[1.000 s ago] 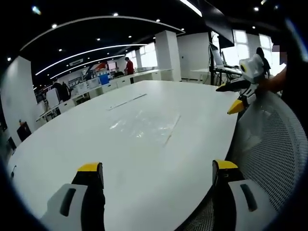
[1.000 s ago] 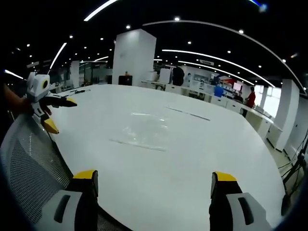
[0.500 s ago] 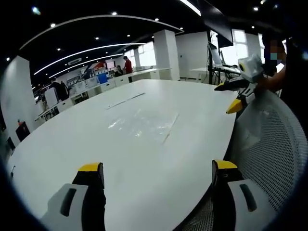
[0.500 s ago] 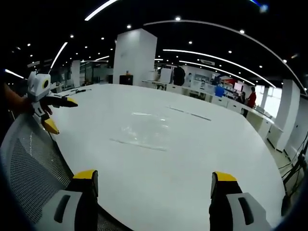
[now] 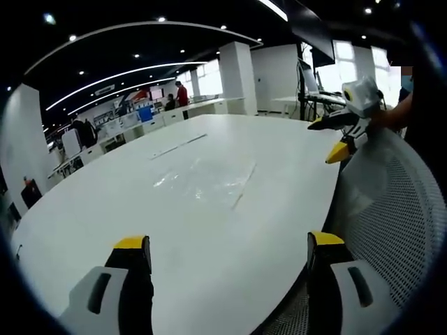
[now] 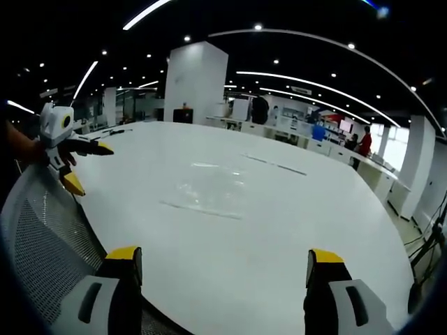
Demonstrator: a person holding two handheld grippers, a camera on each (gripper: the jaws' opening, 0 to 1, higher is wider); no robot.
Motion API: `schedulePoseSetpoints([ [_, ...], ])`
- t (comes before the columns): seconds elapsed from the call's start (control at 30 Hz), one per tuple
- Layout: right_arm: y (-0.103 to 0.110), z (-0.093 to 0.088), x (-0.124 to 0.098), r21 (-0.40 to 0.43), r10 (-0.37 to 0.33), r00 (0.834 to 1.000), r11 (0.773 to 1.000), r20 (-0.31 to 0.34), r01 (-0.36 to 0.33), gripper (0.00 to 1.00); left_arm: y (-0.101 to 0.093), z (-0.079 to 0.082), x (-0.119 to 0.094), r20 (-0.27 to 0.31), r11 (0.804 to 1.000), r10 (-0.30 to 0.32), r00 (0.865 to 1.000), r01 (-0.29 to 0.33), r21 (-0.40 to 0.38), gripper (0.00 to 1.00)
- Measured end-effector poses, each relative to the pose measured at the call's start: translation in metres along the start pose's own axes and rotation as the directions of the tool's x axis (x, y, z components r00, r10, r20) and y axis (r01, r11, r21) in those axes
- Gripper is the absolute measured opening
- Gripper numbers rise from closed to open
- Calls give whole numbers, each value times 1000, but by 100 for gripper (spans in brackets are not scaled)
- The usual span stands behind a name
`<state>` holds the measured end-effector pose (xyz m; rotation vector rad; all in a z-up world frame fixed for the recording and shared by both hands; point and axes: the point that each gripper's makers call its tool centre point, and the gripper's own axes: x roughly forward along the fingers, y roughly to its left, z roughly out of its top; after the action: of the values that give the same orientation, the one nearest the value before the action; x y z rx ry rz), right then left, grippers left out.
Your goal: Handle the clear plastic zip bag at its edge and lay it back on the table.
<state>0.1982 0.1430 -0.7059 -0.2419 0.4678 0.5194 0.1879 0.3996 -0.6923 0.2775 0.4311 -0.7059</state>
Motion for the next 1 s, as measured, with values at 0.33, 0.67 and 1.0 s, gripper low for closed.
schedulePoseSetpoints([
  [0.33,1,1,0,-1,0,1000,1000,-1,0,98,-4,0,0,-16,1000,-17,1000,17,5,89],
  [0.67,-2,0,0,2,-4,1000,1000,1,4,98,-1,6,-1,-28,999,-20,999,21,27,88],
  [1.0,-3,0,-1,1,-7,1000,1000,2,7,98,9,22,10,-24,999,-27,999,28,41,86],
])
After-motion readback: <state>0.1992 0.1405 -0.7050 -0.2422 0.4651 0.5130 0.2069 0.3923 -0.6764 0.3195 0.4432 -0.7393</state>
